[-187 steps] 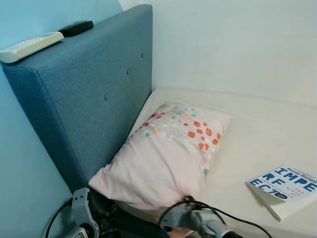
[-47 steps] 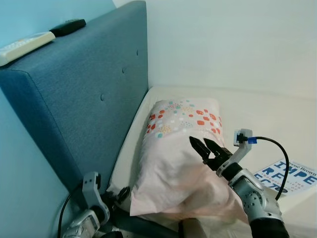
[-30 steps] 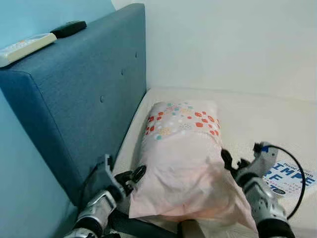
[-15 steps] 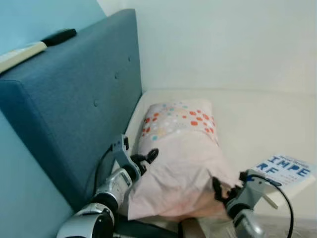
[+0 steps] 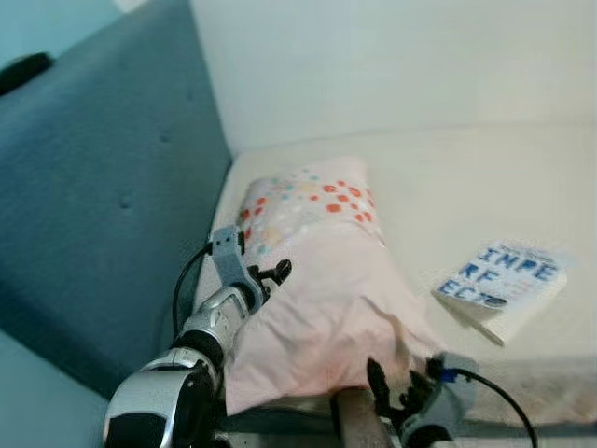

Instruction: Clean up the room

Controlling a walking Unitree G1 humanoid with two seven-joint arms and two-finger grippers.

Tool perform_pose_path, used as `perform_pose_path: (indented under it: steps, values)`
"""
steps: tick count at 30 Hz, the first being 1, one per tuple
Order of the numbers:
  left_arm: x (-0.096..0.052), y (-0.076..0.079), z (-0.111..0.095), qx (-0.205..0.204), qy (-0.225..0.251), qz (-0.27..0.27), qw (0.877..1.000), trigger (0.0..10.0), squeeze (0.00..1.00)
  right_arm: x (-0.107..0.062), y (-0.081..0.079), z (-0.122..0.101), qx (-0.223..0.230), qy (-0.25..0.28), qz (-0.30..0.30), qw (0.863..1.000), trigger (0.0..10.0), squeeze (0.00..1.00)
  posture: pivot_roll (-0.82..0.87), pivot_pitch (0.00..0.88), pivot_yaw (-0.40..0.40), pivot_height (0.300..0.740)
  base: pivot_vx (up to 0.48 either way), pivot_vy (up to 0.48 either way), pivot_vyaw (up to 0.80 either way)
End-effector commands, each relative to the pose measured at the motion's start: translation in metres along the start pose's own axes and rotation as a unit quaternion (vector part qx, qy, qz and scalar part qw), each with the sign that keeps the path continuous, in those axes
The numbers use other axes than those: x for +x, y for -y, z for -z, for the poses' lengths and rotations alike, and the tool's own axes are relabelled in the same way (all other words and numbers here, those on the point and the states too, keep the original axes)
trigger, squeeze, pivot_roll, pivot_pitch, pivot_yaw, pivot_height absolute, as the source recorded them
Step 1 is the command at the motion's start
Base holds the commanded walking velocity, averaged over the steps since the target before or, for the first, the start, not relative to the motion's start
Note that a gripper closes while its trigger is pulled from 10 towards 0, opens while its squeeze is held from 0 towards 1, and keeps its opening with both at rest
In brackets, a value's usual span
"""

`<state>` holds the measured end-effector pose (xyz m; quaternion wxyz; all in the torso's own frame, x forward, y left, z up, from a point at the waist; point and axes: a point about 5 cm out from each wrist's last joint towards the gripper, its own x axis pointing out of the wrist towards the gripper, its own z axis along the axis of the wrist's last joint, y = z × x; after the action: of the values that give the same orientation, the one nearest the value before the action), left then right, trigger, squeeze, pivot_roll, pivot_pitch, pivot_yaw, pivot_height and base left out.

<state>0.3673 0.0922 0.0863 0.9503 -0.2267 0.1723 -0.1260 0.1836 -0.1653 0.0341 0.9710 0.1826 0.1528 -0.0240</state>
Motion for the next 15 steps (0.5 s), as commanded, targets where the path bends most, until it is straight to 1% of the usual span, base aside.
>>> perform_pose_path:
  steps: [1, 2, 4, 5, 7, 8, 9, 10, 11, 12, 14, 15]
  values:
    - [-0.003, -0.009, 0.009, 0.002, -0.022, -0.030, 0.999, 10.0, 0.00, -0.002, -0.006, 0.000, 0.003, -0.003, -0.005, 1.000, 10.0, 0.00, -0.32, 0.257, 0.169, 0.611, 0.000, 0.000, 0.00]
    - [-0.004, -0.012, 0.010, 0.000, -0.024, -0.043, 0.999, 10.0, 0.00, -0.005, -0.007, -0.001, 0.004, -0.005, -0.005, 1.000, 10.0, 0.00, -0.32, 0.261, 0.170, 0.611, 0.000, 0.000, 0.00]
    - [-0.006, -0.022, 0.009, -0.002, -0.019, -0.090, 0.996, 10.0, 0.00, -0.012, -0.012, -0.001, 0.006, -0.006, -0.006, 1.000, 10.0, 0.00, -0.33, 0.298, 0.169, 0.611, 0.000, 0.000, 0.00]
    - [-0.006, -0.022, 0.009, -0.002, -0.019, -0.090, 0.996, 10.0, 0.00, -0.012, -0.012, -0.001, 0.006, -0.006, -0.006, 1.000, 10.0, 0.00, -0.33, 0.298, 0.169, 0.611, 0.000, 0.000, 0.00]
    - [-0.009, -0.031, 0.006, -0.005, -0.012, -0.125, 0.992, 10.0, 0.00, -0.017, -0.015, -0.001, 0.010, -0.007, -0.007, 1.000, 10.0, 0.00, -0.33, 0.313, 0.169, 0.611, 0.000, 0.000, 0.00]
    - [-0.009, -0.031, 0.006, -0.005, -0.012, -0.125, 0.992, 10.0, 0.00, -0.017, -0.015, -0.001, 0.010, -0.007, -0.007, 1.000, 10.0, 0.00, -0.33, 0.313, 0.169, 0.611, 0.000, 0.000, 0.00]
    - [-0.010, -0.037, 0.001, -0.010, -0.003, -0.144, 0.990, 10.0, 0.00, -0.021, -0.019, -0.002, 0.015, -0.006, -0.010, 1.000, 10.0, 0.00, -0.34, 0.340, 0.171, 0.611, 0.000, 0.000, 0.00]
    - [-0.011, -0.041, -0.003, -0.013, 0.003, -0.154, 0.988, 10.0, 0.00, -0.024, -0.022, -0.003, 0.019, -0.005, -0.012, 1.000, 10.0, 0.00, -0.34, 0.340, 0.171, 0.611, 0.000, 0.000, 0.00]
    - [-0.013, -0.046, -0.008, -0.015, 0.012, -0.165, 0.986, 10.0, 0.00, -0.028, -0.026, -0.005, 0.023, -0.004, -0.016, 1.000, 10.0, 0.00, -0.34, 0.365, 0.169, 0.611, 0.000, 0.000, 0.00]
    - [-0.013, -0.046, -0.008, -0.015, 0.012, -0.165, 0.986, 10.0, 0.00, -0.028, -0.026, -0.005, 0.023, -0.004, -0.016, 1.000, 10.0, 0.00, -0.34, 0.365, 0.169, 0.611, 0.000, 0.000, 0.00]
    - [-0.014, -0.053, -0.021, -0.028, 0.031, -0.177, 0.983, 10.0, 0.00, -0.036, -0.032, -0.006, 0.030, -0.005, -0.021, 0.999, 10.0, 0.00, -0.34, 0.392, 0.169, 0.611, 0.000, 0.000, 0.00]
    - [-0.014, -0.053, -0.021, -0.028, 0.031, -0.177, 0.983, 10.0, 0.00, -0.036, -0.032, -0.006, 0.030, -0.005, -0.021, 0.999, 10.0, 0.00, -0.34, 0.392, 0.169, 0.611, 0.000, 0.000, 0.00]
